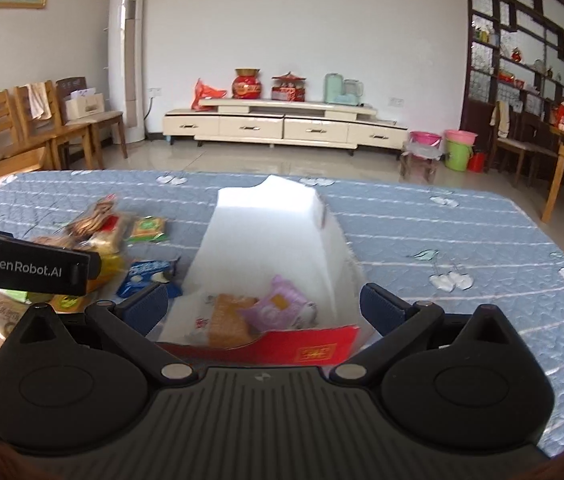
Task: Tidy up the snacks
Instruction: 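Withdraw both tools from the box toward the snack row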
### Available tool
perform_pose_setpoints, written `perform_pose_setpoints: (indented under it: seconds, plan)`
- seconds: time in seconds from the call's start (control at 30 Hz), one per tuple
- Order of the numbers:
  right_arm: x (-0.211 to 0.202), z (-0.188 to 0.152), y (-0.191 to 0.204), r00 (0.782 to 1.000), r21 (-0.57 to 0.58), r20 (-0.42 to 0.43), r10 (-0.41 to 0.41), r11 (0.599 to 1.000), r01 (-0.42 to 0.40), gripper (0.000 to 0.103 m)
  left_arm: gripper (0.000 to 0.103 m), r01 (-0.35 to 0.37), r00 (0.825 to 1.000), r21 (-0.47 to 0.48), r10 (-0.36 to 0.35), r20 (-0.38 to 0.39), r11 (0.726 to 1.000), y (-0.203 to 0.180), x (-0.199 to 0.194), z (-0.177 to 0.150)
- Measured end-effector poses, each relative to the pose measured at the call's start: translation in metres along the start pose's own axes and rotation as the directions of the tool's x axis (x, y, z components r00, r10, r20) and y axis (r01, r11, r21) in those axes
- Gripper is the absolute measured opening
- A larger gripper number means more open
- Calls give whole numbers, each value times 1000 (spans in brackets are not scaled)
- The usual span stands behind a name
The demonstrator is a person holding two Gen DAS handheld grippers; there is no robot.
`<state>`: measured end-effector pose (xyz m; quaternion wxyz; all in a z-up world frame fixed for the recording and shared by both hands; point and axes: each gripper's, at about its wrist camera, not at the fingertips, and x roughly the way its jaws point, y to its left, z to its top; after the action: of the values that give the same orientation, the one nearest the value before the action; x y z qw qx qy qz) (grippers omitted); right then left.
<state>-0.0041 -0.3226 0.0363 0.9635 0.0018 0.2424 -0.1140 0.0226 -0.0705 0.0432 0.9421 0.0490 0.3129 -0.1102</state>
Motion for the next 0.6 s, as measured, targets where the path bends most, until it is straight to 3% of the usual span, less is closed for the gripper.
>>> perform_pose_setpoints:
  seconds: [0.6]
  plan:
    - [-8, -6, 42, 994, -90, -36, 105, 990, -108, 103, 93, -22, 1000, -53, 22, 1, 998, 39, -9, -18]
